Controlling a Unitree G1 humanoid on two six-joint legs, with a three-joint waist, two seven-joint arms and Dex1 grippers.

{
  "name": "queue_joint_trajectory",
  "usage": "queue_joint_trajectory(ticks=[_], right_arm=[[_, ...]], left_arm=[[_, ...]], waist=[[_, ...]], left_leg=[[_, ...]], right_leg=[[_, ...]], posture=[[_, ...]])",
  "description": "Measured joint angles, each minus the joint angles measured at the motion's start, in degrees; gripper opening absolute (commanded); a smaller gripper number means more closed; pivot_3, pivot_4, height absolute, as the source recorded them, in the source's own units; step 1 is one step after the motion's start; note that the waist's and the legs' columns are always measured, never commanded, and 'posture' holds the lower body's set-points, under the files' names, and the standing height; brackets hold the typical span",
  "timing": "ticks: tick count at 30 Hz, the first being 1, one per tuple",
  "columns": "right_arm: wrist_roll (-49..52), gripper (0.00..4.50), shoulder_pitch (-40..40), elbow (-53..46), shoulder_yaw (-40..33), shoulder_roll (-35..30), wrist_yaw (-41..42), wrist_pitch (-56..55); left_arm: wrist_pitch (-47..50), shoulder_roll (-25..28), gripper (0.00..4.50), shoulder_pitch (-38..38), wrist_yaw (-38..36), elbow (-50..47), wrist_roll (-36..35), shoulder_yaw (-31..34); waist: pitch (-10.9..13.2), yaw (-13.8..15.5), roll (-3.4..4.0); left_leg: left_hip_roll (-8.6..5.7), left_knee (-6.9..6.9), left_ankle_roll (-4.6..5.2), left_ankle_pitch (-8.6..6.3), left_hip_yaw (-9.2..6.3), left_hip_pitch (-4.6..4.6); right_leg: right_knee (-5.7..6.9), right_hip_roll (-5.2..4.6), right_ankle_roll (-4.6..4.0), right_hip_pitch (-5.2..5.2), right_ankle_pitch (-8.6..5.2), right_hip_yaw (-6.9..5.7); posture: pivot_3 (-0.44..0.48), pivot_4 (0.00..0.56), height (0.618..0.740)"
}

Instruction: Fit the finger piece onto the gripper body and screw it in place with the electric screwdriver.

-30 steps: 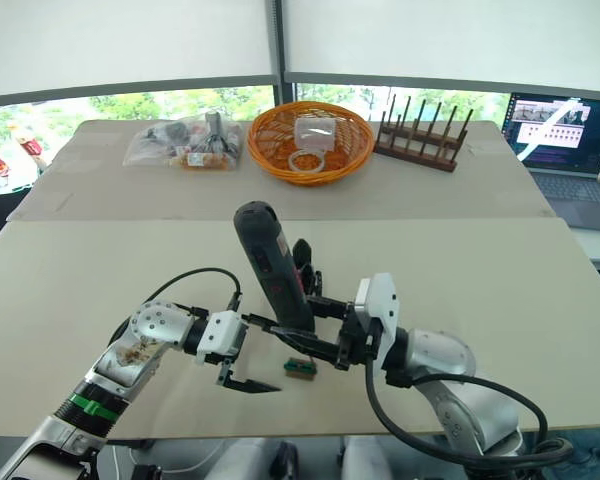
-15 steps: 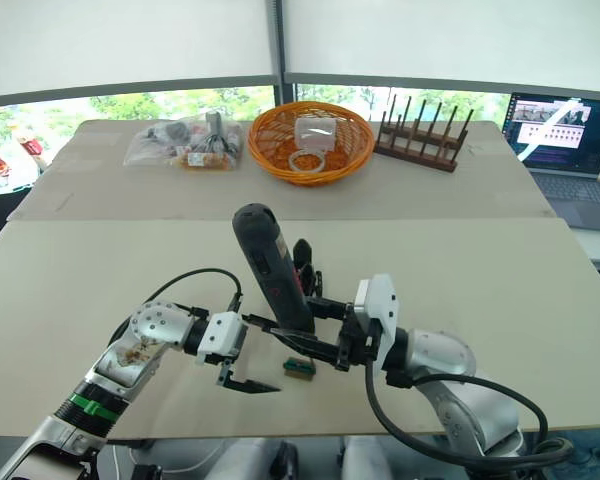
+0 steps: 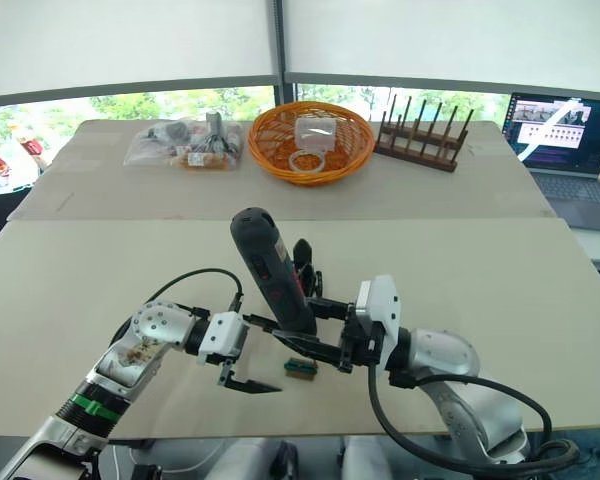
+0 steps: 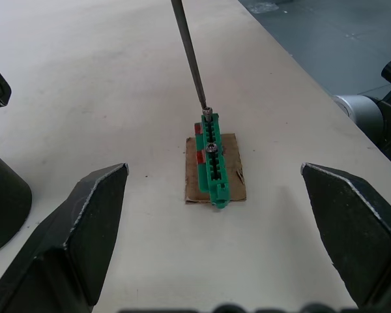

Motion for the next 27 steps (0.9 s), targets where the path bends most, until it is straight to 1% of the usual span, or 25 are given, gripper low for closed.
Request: queue_joint_trajectory(ticks=[12, 27], right_arm=[[-0.02, 1.91, 0.52, 0.00, 0.70, -0.01, -0.42, 0.00], [-0.01, 1.91, 1.92, 0.02, 0.68, -2.44, 0.19, 0.01]], left_arm=[[0.01, -0.08, 4.50, -0.49, 0.00, 0.00, 0.01, 0.01], [-0.01, -0.73, 4.50, -0.50, 0.01, 0.11, 0.08, 0.01]], waist=[[0.00, 0.02, 0.00], [0.00, 0.08, -0.01]], left_leg=[[0.00, 0.00, 0.00, 0.00, 0.00, 0.00], [0.00, 0.00, 0.01, -0.01, 0.00, -0.01]], right_leg=[[0.00, -0.01, 0.00, 0.00, 0.00, 0.00], [-0.02, -0.02, 0.01, 0.01, 0.00, 0.00]], posture=[[0.000, 0.150, 0.740], [0.000, 0.150, 0.740]])
